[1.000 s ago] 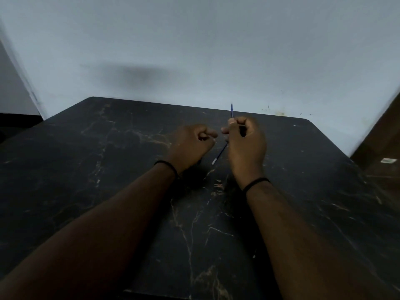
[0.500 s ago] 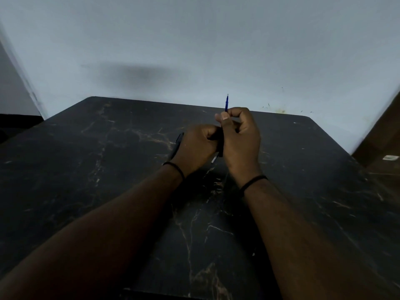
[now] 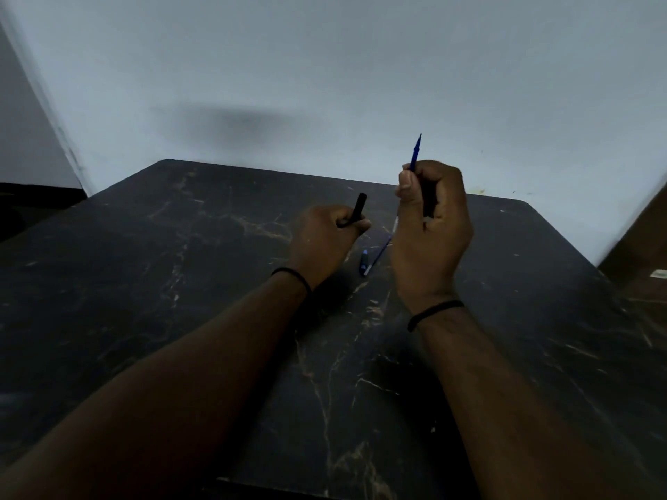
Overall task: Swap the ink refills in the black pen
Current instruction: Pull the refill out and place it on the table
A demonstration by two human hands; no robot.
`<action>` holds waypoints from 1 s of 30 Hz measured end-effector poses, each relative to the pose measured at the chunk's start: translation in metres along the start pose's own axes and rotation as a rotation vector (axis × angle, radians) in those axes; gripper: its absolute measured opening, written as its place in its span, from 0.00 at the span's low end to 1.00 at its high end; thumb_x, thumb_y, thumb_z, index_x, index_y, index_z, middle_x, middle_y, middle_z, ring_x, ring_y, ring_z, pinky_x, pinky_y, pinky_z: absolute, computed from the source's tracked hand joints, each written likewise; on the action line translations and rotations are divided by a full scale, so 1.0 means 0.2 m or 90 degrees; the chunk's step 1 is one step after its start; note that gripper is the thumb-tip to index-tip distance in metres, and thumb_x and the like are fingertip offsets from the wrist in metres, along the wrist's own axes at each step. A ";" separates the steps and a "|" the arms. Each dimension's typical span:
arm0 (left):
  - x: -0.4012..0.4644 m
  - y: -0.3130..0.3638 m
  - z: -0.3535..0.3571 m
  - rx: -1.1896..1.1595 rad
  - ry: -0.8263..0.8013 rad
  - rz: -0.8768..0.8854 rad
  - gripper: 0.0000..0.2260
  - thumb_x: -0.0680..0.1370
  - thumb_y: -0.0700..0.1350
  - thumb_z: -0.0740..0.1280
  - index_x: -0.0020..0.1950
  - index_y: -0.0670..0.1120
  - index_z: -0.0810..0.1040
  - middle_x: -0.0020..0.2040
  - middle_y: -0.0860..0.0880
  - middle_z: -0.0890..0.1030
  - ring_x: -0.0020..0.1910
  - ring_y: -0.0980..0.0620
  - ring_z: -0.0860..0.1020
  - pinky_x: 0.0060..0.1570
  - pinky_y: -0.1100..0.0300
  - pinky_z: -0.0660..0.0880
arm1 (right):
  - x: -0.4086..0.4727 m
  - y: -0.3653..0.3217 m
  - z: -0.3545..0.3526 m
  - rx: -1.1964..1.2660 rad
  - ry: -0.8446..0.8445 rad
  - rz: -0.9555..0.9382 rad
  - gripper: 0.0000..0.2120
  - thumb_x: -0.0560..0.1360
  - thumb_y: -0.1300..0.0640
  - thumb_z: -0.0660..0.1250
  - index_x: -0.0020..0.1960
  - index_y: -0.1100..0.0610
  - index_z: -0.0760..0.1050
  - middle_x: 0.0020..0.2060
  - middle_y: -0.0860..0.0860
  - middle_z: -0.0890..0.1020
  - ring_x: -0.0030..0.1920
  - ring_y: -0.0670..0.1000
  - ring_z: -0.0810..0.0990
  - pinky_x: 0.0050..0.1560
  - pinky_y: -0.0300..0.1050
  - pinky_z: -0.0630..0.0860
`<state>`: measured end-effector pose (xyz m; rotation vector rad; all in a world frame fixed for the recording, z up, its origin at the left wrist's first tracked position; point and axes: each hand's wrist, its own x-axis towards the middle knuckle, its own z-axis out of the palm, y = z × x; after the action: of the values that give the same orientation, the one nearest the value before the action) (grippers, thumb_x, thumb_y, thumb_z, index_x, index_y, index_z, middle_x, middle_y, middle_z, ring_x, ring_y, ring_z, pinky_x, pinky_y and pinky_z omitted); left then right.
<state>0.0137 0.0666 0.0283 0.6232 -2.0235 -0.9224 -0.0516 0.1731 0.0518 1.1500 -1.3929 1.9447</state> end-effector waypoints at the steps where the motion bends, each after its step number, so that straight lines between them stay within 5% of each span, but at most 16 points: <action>1: 0.00 0.00 0.00 -0.005 0.004 -0.006 0.09 0.76 0.47 0.72 0.51 0.44 0.85 0.41 0.44 0.85 0.39 0.46 0.83 0.45 0.47 0.81 | 0.01 0.01 -0.01 -0.013 0.003 0.022 0.02 0.80 0.60 0.66 0.50 0.53 0.75 0.42 0.47 0.79 0.42 0.48 0.79 0.44 0.41 0.76; 13: 0.00 -0.02 0.01 -0.015 -0.007 -0.014 0.07 0.75 0.48 0.73 0.48 0.46 0.85 0.38 0.45 0.84 0.37 0.45 0.83 0.44 0.45 0.82 | 0.10 0.22 -0.15 -0.168 0.026 0.330 0.06 0.76 0.54 0.72 0.43 0.55 0.81 0.33 0.44 0.80 0.30 0.35 0.76 0.33 0.24 0.69; 20: 0.00 -0.03 0.03 -0.006 -0.026 -0.009 0.09 0.76 0.48 0.72 0.48 0.42 0.84 0.40 0.39 0.84 0.40 0.41 0.82 0.46 0.42 0.80 | 0.09 0.34 -0.27 -0.278 0.009 0.445 0.07 0.74 0.51 0.73 0.41 0.52 0.79 0.31 0.43 0.78 0.34 0.45 0.77 0.39 0.40 0.70; 30: 0.00 -0.02 0.02 -0.003 -0.022 -0.003 0.08 0.76 0.47 0.72 0.49 0.44 0.85 0.36 0.45 0.83 0.36 0.45 0.82 0.45 0.44 0.81 | 0.14 0.25 -0.21 -0.065 -0.029 0.415 0.02 0.77 0.61 0.69 0.48 0.58 0.81 0.35 0.51 0.84 0.32 0.43 0.80 0.34 0.34 0.74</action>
<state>0.0114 0.0660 0.0239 0.6145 -2.0503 -0.9462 -0.1204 0.1907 0.0435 0.7433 -2.0520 2.2305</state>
